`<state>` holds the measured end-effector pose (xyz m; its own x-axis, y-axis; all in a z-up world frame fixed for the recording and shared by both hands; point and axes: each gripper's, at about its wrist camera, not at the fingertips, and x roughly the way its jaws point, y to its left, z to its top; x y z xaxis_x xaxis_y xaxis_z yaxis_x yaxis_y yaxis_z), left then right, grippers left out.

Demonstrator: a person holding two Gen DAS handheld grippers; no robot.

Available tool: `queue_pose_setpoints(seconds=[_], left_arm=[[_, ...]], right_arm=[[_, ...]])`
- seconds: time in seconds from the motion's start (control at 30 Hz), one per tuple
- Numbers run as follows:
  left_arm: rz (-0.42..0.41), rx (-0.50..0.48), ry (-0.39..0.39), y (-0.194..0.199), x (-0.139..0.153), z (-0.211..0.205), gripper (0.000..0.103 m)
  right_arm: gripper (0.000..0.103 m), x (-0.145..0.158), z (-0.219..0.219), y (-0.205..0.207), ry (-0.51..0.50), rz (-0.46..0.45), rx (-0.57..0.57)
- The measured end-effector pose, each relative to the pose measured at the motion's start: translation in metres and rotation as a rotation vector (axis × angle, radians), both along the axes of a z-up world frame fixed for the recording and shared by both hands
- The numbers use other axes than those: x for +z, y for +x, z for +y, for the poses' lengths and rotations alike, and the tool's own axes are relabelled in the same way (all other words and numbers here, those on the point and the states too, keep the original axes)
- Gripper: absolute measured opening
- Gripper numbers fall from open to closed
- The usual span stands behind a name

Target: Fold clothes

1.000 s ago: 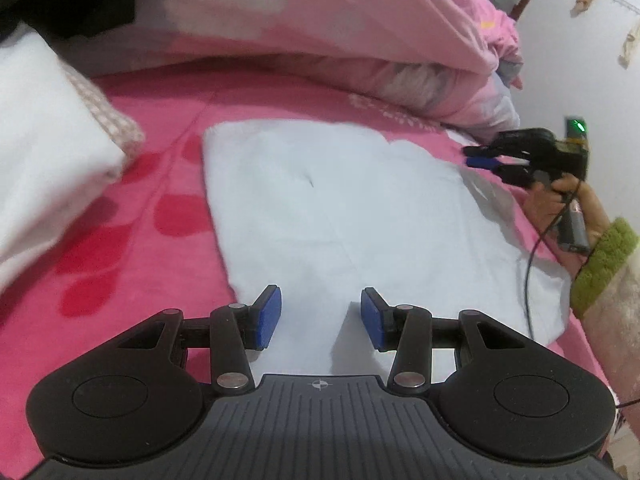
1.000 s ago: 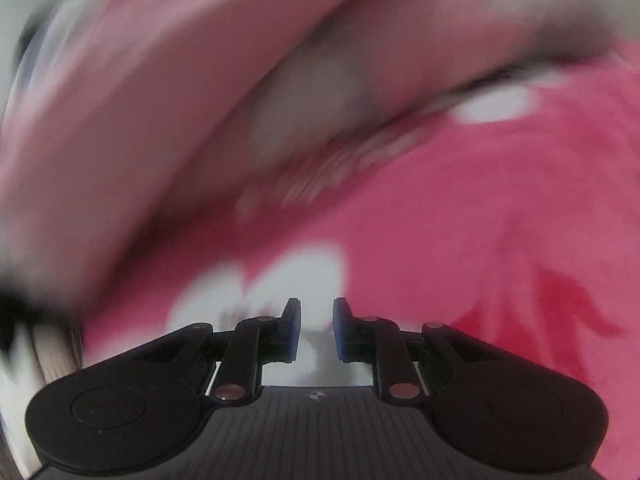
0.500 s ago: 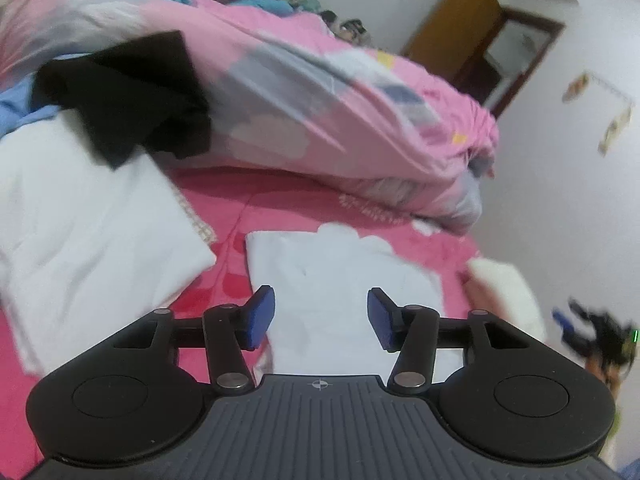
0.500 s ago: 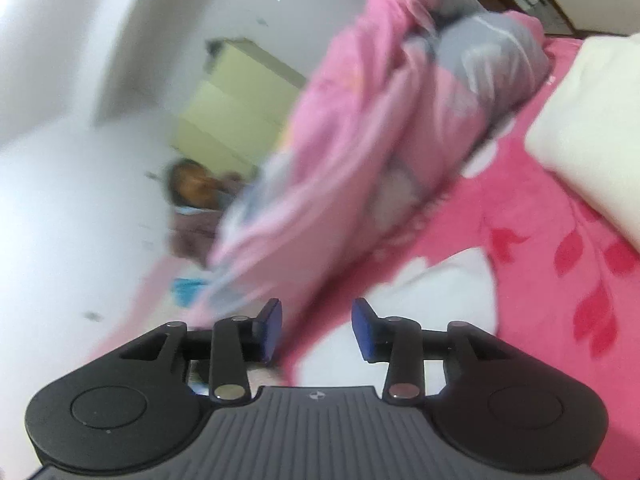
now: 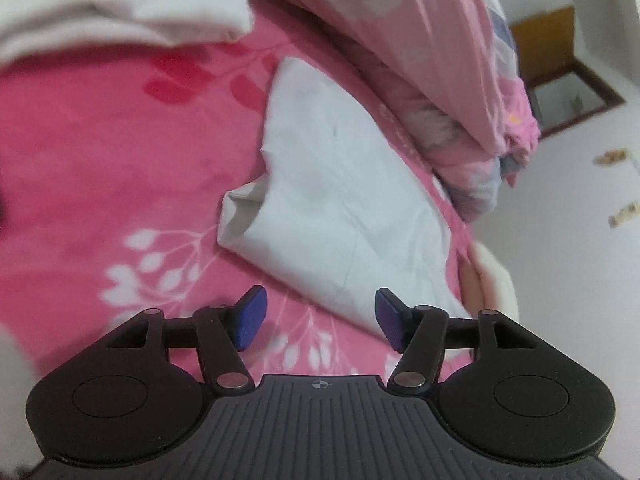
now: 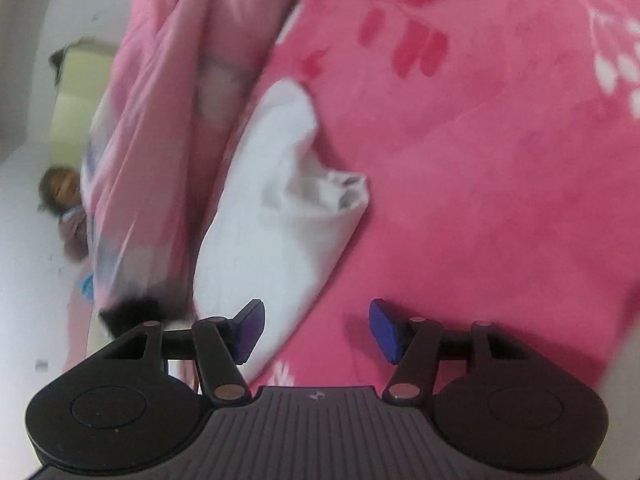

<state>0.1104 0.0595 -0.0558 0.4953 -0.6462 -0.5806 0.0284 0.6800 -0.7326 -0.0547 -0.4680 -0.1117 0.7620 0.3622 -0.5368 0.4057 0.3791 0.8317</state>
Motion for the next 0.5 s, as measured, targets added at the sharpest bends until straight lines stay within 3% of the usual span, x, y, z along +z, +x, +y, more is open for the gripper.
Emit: queue_pose_setpoints(seconds=[0.07, 0.2, 0.27, 0.33, 0.4, 0.43, 0.5], left_arm=[[0.031, 0.028, -0.034, 0.006, -0.025, -0.011, 0.061], [0.0, 0.07, -0.027, 0.013, -0.036, -0.019, 0.056], [-0.024, 0.093, -0.009, 0.015, -0.035, -0.024, 0.046], [-0.029, 0.112, 0.017, 0.017, -0.037, -0.028, 0.021], [-0.021, 0.121, 0.03, 0.016, -0.038, -0.027, 0.006], [-0.024, 0.121, 0.032, 0.014, -0.037, -0.026, 0.002], [-0.04, 0.115, 0.037, 0.006, -0.031, -0.024, 0.001]], right_arm=[[0.061, -0.003, 0.002, 0.02, -0.024, -0.006, -0.014], [0.059, -0.006, 0.006, 0.048, -0.038, -0.009, -0.077], [0.049, -0.012, 0.009, 0.052, -0.048, -0.003, -0.123], [0.031, -0.018, 0.01, 0.05, -0.042, -0.001, -0.162], [0.013, -0.022, 0.012, 0.049, -0.03, -0.005, -0.182], [0.007, -0.024, 0.013, 0.048, -0.024, -0.007, -0.188], [0.005, -0.023, 0.015, 0.044, -0.017, -0.02, -0.191]])
